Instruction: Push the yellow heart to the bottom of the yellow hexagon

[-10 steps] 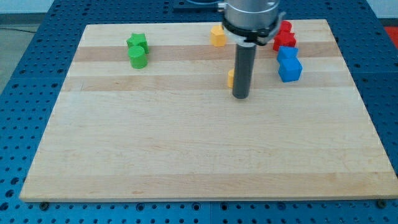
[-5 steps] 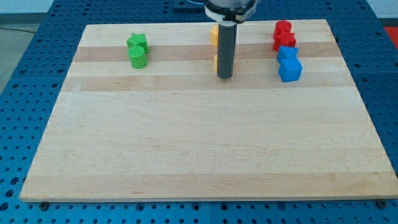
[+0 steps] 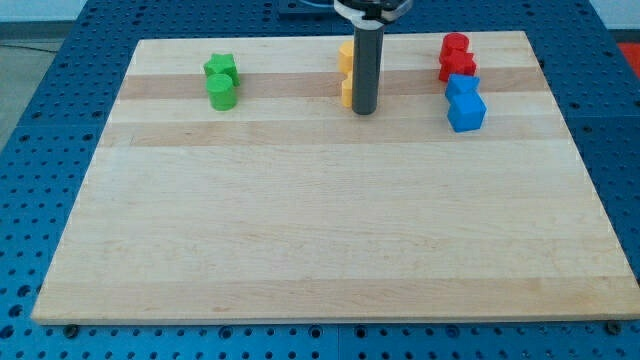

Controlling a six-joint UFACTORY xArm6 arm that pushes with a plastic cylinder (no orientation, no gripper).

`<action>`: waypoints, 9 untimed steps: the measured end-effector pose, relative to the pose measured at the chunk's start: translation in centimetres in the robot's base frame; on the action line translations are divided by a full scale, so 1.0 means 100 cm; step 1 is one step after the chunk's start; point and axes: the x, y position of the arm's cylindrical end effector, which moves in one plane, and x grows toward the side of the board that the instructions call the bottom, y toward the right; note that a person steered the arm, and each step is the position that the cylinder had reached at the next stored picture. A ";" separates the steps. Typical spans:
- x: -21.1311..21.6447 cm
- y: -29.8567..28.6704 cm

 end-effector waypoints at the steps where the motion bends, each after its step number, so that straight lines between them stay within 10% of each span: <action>1: -0.005 -0.002; 9: -0.028 -0.063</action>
